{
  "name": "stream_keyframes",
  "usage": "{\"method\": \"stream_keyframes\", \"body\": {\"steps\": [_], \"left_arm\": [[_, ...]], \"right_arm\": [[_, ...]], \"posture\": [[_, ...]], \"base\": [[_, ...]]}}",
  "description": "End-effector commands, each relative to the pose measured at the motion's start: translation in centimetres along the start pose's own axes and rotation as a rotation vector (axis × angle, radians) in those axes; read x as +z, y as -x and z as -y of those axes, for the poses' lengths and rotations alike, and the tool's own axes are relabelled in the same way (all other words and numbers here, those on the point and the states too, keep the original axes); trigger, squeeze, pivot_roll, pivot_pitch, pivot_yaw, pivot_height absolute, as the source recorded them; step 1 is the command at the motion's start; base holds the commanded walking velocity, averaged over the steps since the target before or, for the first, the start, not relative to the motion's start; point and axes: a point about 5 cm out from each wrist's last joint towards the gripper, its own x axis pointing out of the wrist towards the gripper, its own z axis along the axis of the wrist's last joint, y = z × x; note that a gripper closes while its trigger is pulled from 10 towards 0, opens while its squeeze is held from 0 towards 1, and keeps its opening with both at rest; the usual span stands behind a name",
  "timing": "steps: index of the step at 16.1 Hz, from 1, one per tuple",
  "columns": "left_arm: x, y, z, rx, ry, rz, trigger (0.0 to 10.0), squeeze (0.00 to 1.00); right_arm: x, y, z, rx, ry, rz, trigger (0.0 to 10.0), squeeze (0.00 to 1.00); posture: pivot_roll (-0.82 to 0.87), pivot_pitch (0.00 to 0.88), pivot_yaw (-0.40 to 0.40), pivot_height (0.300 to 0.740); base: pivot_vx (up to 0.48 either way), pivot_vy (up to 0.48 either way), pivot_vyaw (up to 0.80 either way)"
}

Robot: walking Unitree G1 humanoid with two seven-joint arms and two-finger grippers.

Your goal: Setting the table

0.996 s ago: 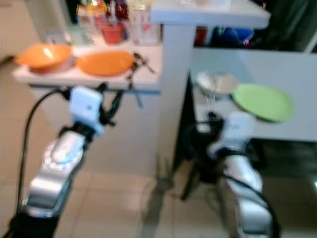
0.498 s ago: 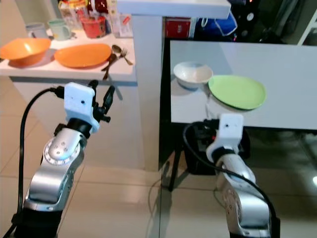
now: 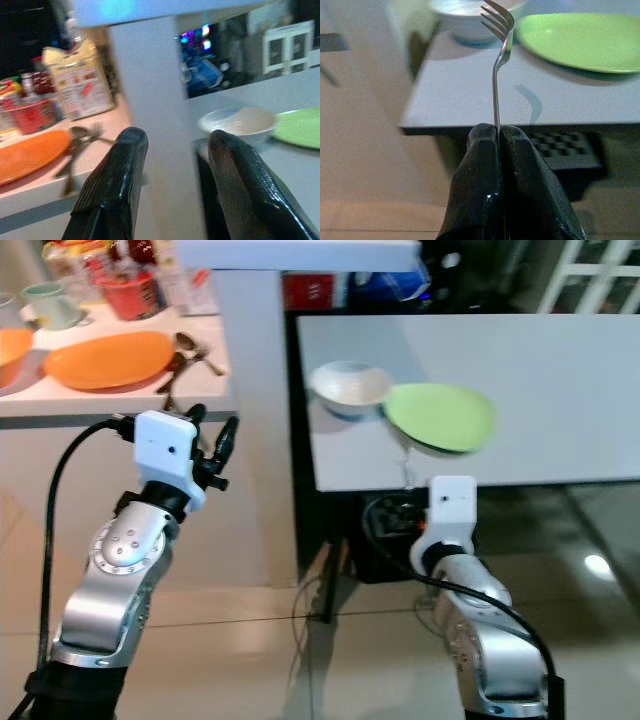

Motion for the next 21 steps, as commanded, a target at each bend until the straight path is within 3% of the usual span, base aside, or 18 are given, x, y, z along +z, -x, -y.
{"method": "stream_keyframes", "body": {"steps": [1, 7, 11, 15, 17, 21], "left_arm": [[-0.2, 0.1, 0.1, -0.016, 0.004, -0.008, 10.0, 0.0], [-0.3, 0.2, 0.1, -0.02, 0.004, -0.01, 10.0, 0.0], [-0.5, 0.4, 0.3, -0.031, 0.005, -0.022, 10.0, 0.0], [-1.3, 1.1, 0.5, -0.024, 0.0, -0.066, 10.0, 0.0], [-1.3, 1.6, 1.3, -0.084, 0.011, -0.06, 10.0, 0.0], [-0.9, 2.3, 2.6, -0.191, 0.048, -0.037, 10.0, 0.0]], "right_arm": [[0.3, 0.1, 0.6, -0.035, 0.004, 0.007, 10.0, 0.0], [0.7, 0.0, 0.1, -0.01, 0.016, 0.033, 10.0, 0.0], [0.3, 0.4, 1.1, -0.061, 0.024, 0.017, 10.0, 0.0], [-0.4, 1.3, 1.9, -0.076, -0.015, -0.029, 10.0, 0.0], [-0.7, 1.4, 2.7, -0.124, -0.066, -0.065, 10.0, 0.0], [-0.5, 1.8, 3.6, -0.14, -0.066, -0.079, 10.0, 0.0]], "posture": [[-0.05, 0.0, 0.021, 0.74], [-0.04, 0.0, 0.017, 0.74], [-0.05, 0.0, 0.022, 0.74], [-0.06, 0.0, 0.022, 0.74], [-0.06, 0.0, 0.023, 0.74], [-0.08, 0.0, 0.024, 0.74]], "base": [[0.315, 0.0, 0.0], [0.319, 0.0, 0.0], [0.324, 0.0, 0.0], [0.0, 0.0, 0.0], [0.0, 0.0, 0.0], [0.0, 0.0, 0.0]]}}
